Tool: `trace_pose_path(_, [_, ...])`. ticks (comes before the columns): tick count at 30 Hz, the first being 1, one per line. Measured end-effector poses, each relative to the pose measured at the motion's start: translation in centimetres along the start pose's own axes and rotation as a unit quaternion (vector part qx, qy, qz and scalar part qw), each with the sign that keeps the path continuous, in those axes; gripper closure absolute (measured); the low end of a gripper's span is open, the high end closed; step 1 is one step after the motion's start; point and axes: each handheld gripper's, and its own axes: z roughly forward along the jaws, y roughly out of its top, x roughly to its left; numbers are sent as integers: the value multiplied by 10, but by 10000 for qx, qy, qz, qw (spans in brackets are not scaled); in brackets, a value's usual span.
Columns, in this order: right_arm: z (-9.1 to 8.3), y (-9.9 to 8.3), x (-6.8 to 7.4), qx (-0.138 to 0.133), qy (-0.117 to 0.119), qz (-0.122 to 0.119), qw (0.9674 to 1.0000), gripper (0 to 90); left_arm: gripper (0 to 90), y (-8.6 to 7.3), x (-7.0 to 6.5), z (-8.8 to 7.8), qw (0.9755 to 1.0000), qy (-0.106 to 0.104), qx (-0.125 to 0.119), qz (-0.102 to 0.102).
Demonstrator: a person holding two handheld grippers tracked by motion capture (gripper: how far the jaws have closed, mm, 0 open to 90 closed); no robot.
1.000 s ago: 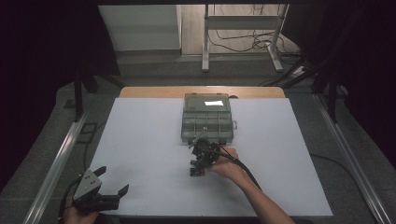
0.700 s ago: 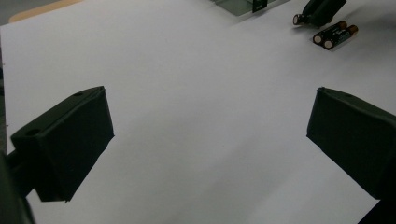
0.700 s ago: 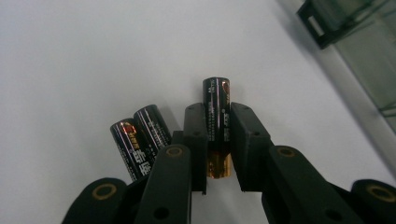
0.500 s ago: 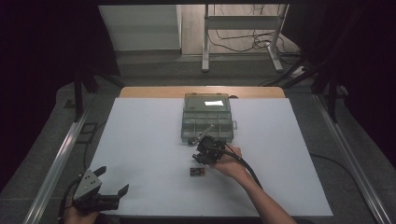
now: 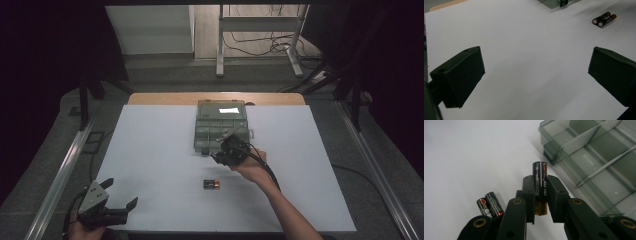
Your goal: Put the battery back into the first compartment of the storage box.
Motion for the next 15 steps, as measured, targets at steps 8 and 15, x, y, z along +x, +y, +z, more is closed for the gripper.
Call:
trace_pose_path(8, [-8, 14, -17, -209, -114, 113, 9997, 765, 13, 0, 0, 0, 10000, -7, 9, -2])
trace_pose_path(15, [-6, 27, -29, -274, -192, 223, 9992, 765, 13, 0, 1, 0, 10000, -11, 14, -9])
